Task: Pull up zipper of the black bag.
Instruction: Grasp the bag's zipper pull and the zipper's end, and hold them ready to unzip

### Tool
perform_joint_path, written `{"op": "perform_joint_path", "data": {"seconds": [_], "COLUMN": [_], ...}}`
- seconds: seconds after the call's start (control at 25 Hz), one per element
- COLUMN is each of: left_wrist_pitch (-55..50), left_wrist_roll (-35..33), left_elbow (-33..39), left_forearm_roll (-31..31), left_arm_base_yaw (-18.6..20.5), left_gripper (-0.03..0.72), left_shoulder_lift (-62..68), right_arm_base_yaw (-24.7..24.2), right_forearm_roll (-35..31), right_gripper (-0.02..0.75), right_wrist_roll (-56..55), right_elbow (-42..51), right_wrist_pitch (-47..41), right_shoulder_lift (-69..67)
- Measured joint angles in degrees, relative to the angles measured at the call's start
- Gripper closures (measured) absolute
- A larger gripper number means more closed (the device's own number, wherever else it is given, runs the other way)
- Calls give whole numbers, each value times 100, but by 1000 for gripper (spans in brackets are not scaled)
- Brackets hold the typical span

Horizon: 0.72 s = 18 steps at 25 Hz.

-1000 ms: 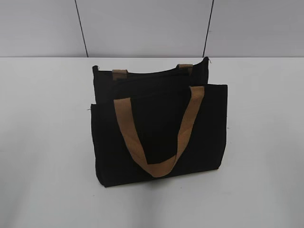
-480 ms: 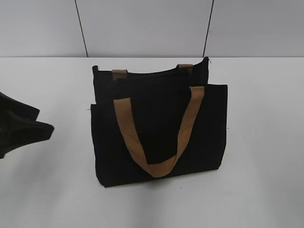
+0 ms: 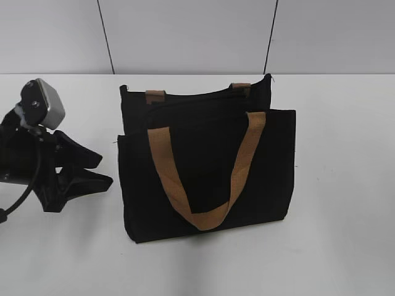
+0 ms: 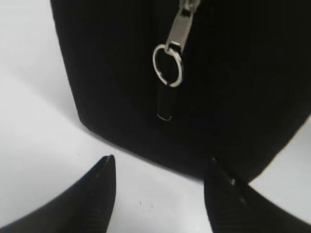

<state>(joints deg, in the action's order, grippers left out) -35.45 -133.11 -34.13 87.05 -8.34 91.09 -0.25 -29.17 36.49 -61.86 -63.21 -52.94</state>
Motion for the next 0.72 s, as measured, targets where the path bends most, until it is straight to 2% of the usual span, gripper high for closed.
{"op": "perform_joint_path", "data": {"seconds": [0.16, 0.36, 0.6, 0.72], "left_wrist_pitch": [-381, -735, -867, -872], "left_wrist_roll": [-684, -962, -1017, -1341], "left_elbow": [-177, -373, -392, -392], "left_forearm_roll": [419, 752, 866, 1069], "left_arm_base_yaw": [0, 0, -107, -158], "left_gripper": [252, 253, 253, 253], "left_shoulder_lift": [452, 828, 1093, 1159], "right_arm_base_yaw": [0, 0, 0, 0], "right_forearm_roll": [-13, -41, -85, -90], "right_gripper": [325, 325, 325, 325], "right_wrist_roll": [22, 24, 24, 24], "right_elbow": [-1, -6, -6, -6], "right_wrist_pitch": [-26, -38, -59, -59], "right_shoulder_lift": [-82, -82, -82, -82]}}
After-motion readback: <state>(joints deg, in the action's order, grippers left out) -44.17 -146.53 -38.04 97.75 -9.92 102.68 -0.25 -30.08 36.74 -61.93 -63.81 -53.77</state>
